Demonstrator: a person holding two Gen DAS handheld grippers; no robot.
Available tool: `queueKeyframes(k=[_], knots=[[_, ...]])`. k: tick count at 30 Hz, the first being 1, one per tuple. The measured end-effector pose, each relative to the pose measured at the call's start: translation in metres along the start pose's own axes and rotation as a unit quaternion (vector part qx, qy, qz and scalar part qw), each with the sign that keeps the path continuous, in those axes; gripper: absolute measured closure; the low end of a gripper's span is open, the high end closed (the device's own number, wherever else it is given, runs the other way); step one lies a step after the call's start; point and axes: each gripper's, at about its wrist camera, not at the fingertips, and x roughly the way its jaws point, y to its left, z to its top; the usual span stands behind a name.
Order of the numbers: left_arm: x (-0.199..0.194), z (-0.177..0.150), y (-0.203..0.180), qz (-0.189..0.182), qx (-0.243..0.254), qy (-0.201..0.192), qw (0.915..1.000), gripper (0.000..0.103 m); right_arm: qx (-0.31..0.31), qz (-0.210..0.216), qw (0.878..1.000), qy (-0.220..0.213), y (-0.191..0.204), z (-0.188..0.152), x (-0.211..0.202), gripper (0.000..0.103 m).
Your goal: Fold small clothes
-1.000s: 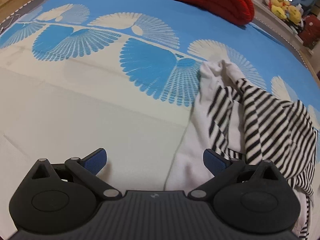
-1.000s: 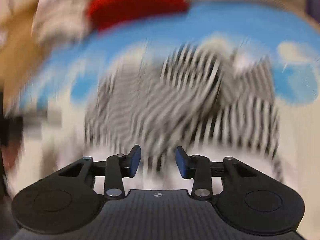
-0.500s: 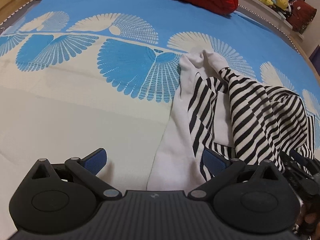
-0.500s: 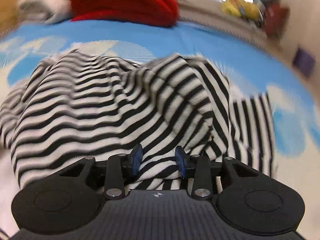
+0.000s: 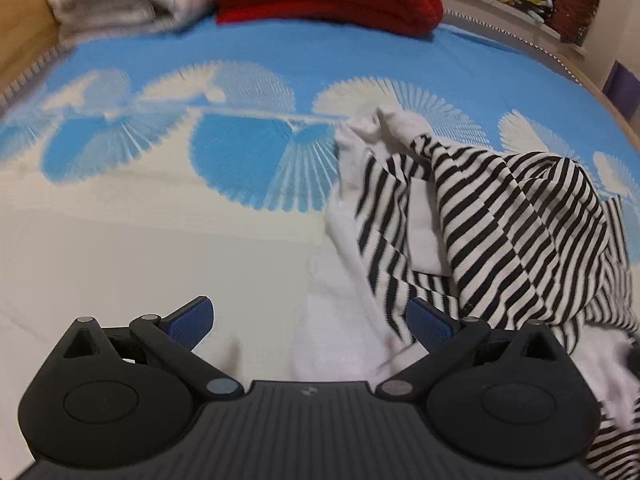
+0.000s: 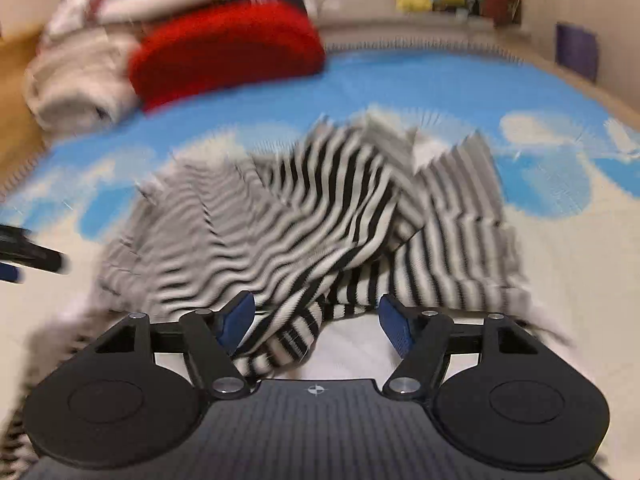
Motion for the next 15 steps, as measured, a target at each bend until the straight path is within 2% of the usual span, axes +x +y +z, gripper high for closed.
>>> queueKeyframes(k=[2, 4, 8, 10, 12, 13, 15], knots=[[-0.015, -0.01, -0.001, 0.008, 0.0, -0.015, 0.9999, 0.0, -0.033, 0.004, 0.999, -0.033, -0.002, -0.01, -0.047, 0.021], [-0.029, -0.021, -0.001, 0.0, -0.009, -0.015, 0.9999, 0.0, -0.079, -0.006, 0.995, -0.066, -0.002, -0.023, -0.082, 0.014], [-0.062, -0.063, -0.001, -0.014, -0.014, -0.025, 0.9995, 0.0, -0.153, -0.025, 0.983, -0.098, -0.01, -0.066, -0.141, 0.009], [-0.076, -0.094, 0.004, -0.007, -0.011, -0.033, 0.9994, 0.0, -0.156, -0.024, 0.982, -0.106, -0.016, -0.087, -0.159, 0.008], [-0.086, -0.131, 0.009, -0.005, 0.002, -0.039, 0.9992, 0.0, -0.12, -0.021, 0.988, -0.093, -0.023, -0.097, -0.165, 0.008], [-0.087, -0.146, 0.011, -0.003, 0.01, -0.038, 0.9992, 0.0, -0.107, -0.007, 0.99, -0.094, -0.024, -0.098, -0.159, 0.008], [-0.091, -0.173, 0.016, 0.019, 0.021, -0.029, 0.9992, 0.0, -0.084, 0.005, 0.992, -0.099, -0.029, -0.105, -0.159, 0.008]])
